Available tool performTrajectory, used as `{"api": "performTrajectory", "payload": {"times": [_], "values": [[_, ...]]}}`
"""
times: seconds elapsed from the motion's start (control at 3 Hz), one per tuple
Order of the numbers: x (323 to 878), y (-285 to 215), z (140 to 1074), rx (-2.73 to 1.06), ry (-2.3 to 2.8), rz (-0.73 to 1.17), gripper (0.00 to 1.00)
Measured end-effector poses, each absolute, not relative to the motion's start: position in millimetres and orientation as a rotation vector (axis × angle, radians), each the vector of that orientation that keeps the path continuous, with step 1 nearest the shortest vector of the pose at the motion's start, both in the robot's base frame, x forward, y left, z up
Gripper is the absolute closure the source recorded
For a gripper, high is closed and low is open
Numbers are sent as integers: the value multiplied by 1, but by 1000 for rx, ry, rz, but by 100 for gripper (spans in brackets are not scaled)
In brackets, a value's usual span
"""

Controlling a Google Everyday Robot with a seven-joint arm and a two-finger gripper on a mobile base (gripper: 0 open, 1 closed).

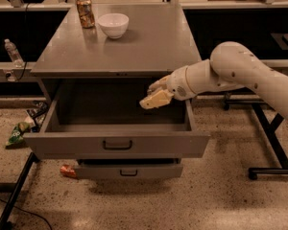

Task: Place rxbar chocolate into top drawer

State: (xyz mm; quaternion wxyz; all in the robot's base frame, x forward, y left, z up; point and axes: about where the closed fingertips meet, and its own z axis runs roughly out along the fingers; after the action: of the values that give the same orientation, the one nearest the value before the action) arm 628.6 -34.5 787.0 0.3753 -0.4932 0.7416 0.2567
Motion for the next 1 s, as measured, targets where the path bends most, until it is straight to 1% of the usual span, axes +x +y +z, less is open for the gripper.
{"api": "performTrajectory", "payload": {"times": [0.33,1.0], "values": [[641,-18,766,-1284,1934,656,63],[655,-13,727,-1319,2005,667,17]]}}
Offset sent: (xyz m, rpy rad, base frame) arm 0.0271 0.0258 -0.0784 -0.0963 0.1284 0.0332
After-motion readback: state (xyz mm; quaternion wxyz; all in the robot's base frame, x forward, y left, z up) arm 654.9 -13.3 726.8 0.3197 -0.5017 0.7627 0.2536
